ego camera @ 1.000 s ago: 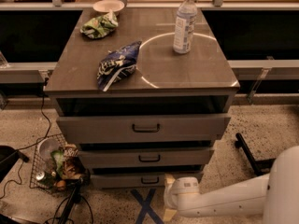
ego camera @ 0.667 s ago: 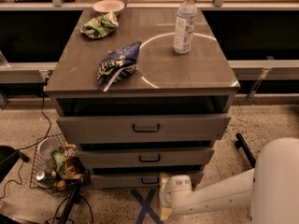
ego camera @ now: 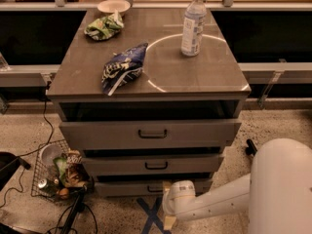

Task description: Open bottom drawer

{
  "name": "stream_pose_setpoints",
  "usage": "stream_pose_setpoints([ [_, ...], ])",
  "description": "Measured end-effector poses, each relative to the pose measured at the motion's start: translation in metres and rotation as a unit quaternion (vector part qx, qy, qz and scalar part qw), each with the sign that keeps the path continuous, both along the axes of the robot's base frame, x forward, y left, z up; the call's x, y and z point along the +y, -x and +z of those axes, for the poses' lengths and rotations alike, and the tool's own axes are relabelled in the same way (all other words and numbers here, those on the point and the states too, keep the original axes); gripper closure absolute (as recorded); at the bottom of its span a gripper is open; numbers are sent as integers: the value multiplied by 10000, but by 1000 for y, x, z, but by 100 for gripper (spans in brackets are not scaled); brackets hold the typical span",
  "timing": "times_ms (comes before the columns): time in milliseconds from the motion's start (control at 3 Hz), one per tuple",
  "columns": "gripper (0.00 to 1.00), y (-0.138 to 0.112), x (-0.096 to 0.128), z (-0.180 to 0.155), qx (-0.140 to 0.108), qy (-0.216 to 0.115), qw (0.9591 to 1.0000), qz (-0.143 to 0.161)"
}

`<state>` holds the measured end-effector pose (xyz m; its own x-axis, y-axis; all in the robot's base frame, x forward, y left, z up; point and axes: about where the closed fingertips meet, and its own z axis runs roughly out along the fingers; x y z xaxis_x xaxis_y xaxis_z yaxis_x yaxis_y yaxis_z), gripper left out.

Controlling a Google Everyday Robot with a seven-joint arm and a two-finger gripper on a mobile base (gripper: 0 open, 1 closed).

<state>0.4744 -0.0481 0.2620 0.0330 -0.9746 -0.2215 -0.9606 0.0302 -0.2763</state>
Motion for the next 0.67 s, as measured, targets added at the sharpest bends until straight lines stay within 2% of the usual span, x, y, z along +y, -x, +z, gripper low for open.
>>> stream_pose_setpoints([
  [667, 0, 0, 10, -12, 122, 53, 9996, 250],
])
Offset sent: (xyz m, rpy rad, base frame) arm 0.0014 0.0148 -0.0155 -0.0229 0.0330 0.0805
